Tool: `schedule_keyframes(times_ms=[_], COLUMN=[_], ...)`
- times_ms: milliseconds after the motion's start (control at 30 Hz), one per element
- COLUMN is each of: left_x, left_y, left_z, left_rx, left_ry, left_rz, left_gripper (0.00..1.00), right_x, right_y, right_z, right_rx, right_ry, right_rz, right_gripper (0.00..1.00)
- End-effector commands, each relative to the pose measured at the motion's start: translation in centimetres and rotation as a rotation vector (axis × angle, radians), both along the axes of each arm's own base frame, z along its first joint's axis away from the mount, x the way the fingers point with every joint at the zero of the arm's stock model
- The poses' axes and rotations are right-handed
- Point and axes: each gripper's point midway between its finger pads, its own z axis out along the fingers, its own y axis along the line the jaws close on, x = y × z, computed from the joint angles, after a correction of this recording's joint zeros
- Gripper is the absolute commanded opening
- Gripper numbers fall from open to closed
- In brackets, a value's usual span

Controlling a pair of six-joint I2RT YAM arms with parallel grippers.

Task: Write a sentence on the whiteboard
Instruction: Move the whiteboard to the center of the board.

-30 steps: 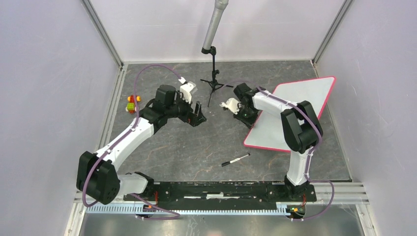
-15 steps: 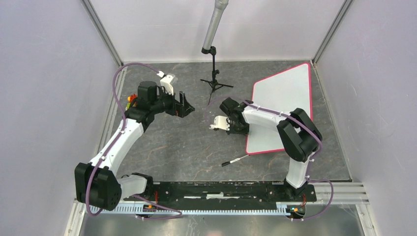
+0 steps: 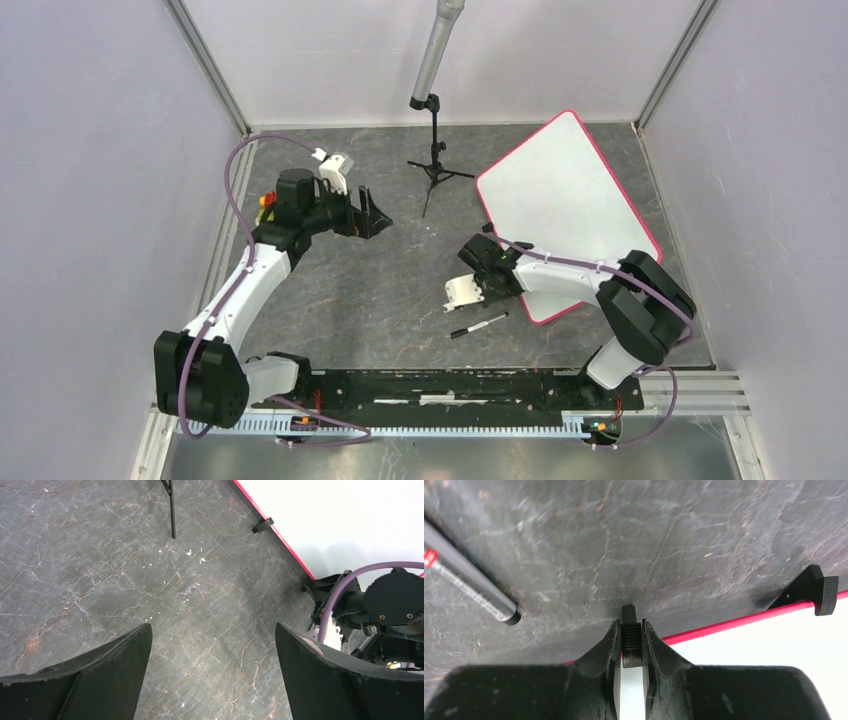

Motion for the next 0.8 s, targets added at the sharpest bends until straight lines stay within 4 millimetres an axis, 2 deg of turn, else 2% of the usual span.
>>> schedule_keyframes(times_ms=[0,300,667,767], left_x=[0.5,0.7,0.7,0.8], left_y=[-0.3,-0.2,-0.2,-0.3], left_z=[0.8,0.6,0.6,0.6], left_rx=[-0.043,-0.036,-0.034,-0.036], left_ry=[-0.017,-0.02,-0.026,-0.027], left_rz=[0.004,0.008,0.006,0.006], left_gripper=[0.98,0.98,0.98,0.98], right_x=[-0.9,-2.0,-2.2,-2.6], right_y=[-3.8,-7.4,-11.0,-12.3], right_z=[-0.1,-0.8,-0.2,-0.4], right_rx=[-0.154,-0.302,-0.403,-0.439], right_ry=[-0.028,-0.051,-0.062,-0.059], right_rz=[0.125,0.239,0.269,0.266], right_gripper=[0.01,0.12,0.16,0.24])
